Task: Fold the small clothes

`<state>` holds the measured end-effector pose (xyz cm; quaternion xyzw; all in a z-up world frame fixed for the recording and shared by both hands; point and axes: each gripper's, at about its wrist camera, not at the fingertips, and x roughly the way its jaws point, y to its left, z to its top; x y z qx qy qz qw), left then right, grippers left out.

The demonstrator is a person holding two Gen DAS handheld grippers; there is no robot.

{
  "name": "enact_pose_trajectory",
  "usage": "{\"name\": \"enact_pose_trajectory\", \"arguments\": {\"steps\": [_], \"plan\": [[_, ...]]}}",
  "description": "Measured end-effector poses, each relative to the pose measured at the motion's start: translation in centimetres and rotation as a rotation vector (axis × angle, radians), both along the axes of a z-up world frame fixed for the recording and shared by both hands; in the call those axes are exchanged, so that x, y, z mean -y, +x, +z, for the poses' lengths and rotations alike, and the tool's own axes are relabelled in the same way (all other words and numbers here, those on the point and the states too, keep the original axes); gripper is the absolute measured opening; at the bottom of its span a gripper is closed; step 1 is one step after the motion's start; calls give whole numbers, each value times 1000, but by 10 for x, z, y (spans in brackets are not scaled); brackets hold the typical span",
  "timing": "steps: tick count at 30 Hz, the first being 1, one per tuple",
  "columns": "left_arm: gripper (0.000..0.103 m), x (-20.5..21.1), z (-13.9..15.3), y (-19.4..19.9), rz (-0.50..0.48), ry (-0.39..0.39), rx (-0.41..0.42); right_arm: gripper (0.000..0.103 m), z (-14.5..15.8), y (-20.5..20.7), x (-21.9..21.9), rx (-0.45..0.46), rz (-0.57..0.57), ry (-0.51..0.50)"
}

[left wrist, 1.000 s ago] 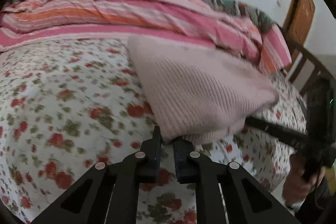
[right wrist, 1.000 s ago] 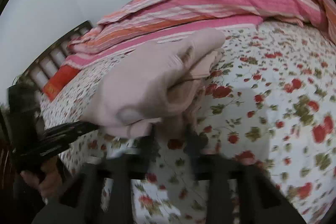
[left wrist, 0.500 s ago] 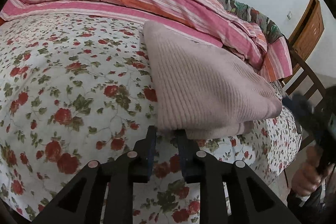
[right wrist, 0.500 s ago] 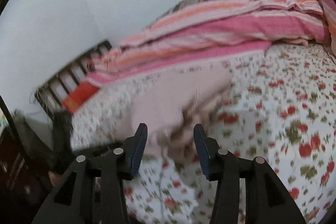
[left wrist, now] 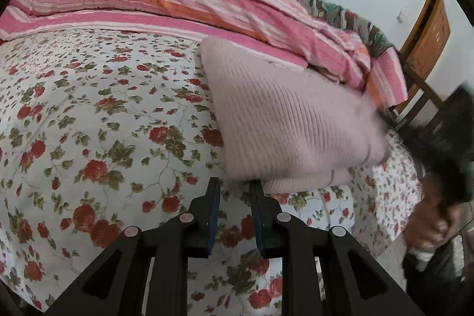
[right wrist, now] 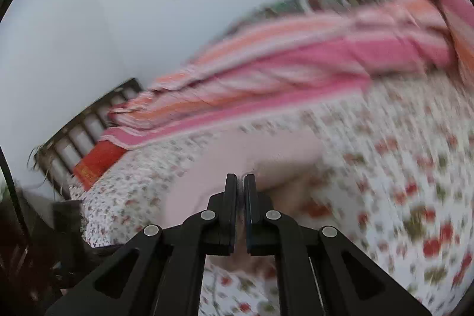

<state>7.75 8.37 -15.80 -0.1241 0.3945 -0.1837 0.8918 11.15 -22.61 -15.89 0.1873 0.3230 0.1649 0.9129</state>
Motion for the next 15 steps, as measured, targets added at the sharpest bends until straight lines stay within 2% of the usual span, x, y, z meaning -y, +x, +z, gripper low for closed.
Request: {"name": "enact_pose_trajectory", "arguments": {"steps": [2, 4, 5, 6, 7, 10, 12, 15], "plan": [[22, -10, 4, -3, 17, -21, 10, 5, -25, 7, 1, -92, -7, -35], [37, -20, 11, -4, 46, -49, 29, 6, -34, 7, 2, -110, -5, -31], [42, -23, 14, -4, 53, -62, 36, 8, -33, 7, 3, -108, -4, -26], [53, -26, 18, -3, 57, -83, 44, 16, -29, 8, 4, -101, -1, -16], [58, -29, 21, -1, 55, -102, 52, 20, -26, 9, 5, -92, -2, -9], [58, -24, 30, 13, 63, -96, 67, 28, -10, 11, 6, -52, 2, -8], [58, -14, 35, 27, 67, -77, 72, 39, 3, 12, 3, -13, -11, -30], [58, -1, 43, 54, 81, -47, 76, 39, 15, 19, -7, 23, -18, -74]]}}
